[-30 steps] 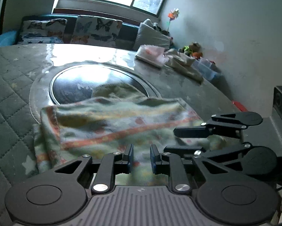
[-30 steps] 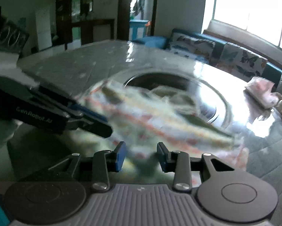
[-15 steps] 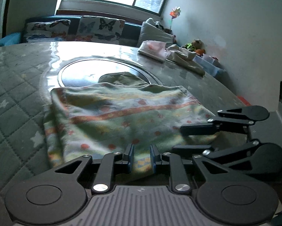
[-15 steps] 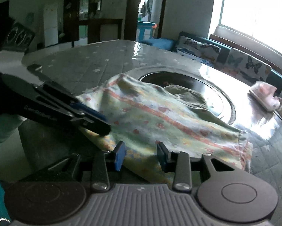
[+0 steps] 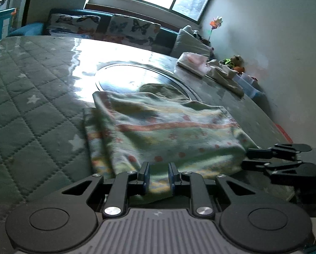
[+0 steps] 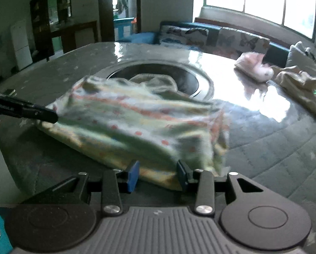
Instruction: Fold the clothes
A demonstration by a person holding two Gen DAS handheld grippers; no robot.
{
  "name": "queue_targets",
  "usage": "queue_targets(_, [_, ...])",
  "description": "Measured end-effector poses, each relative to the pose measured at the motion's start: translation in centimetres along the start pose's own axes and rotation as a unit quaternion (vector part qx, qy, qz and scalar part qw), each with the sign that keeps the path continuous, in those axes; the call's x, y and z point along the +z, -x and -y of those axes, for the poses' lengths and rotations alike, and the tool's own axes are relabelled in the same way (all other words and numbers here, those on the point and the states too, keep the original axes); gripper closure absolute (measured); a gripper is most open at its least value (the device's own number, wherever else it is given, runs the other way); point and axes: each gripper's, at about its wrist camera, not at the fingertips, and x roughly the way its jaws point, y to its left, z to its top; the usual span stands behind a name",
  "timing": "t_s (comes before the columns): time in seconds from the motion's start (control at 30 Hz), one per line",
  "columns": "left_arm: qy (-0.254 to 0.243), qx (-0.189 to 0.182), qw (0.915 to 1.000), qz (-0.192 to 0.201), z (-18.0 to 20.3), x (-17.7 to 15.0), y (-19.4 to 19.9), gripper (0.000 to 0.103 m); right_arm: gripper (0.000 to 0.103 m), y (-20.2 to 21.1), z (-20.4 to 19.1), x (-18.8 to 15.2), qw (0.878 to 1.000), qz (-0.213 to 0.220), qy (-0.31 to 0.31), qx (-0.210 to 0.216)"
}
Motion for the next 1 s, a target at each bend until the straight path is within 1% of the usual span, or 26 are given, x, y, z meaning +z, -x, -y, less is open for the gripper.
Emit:
queue_targets(0.1, [0.002, 0.004, 1.0000, 0.001, -0.2, 0.3, -0.1, 0.082, 0.064, 0.2, 0.7, 0.8, 1.000, 0.015, -0.010, -0.002])
queue_targets(0.23, [0.008, 0.007, 0.9999, 0.000, -0.5, 0.4, -0.4, 0.083, 0.065, -1.8, 1.4, 1.3, 1.000, 0.015, -0.013, -0.009])
queue_targets(0.3, [0.002, 0.012, 0.9999, -0.001, -0.6, 0.3, -0.4, 0.089, 0.066, -2.5, 2.4, 0.8, 0.999, 0.005, -0.037, -0.012])
queue_targets(0.37, [0.002, 0.010, 0.9999, -0.003, -0.8, 0.4, -0.4, 0.091, 0.067, -2.2, 2.8, 0.3, 0.999, 0.007, -0.049, -0.010])
queue_targets(0.4, [0.001, 0.010, 0.9999, -0.004, -0.9, 0.4, -0.4, 0.093, 0.069, -1.9, 2.6, 0.2, 0.999, 0.007, -0.047, -0.016])
queue_targets(0.5, [-0.007, 0.010, 0.9999, -0.005, -1.3, 0.7, -0.6, 0.095, 0.069, -1.3, 2.1, -0.6, 0.999, 0.005, -0.045, -0.024])
queue_targets(0.57, [-0.006, 0.008, 0.9999, -0.007, -1.7, 0.9, -0.7, 0.096, 0.069, -0.8, 1.8, -0.9, 0.998, 0.003, -0.054, -0.024])
queue_targets(0.7, [-0.007, 0.003, 0.9998, -0.016, -2.0, 1.4, -0.7, 0.096, 0.070, -0.2, 1.3, -0.5, 0.998, -0.012, -0.049, -0.023])
queue_targets(0.73, [-0.007, 0.003, 0.9998, -0.018, -2.0, 1.6, -0.6, 0.096, 0.070, -0.2, 1.4, 0.1, 0.998, -0.014, -0.049, -0.021])
queue_targets(0.87, [-0.004, -0.001, 1.0000, -0.005, -1.8, 2.9, -0.4, 0.093, 0.068, -0.4, 2.1, 2.0, 0.998, 0.007, -0.055, -0.008])
queue_targets(1.0, [-0.003, 0.005, 1.0000, 0.007, -2.0, 4.6, -1.4, 0.088, 0.064, -2.4, 2.8, 3.2, 0.998, 0.007, -0.067, 0.003])
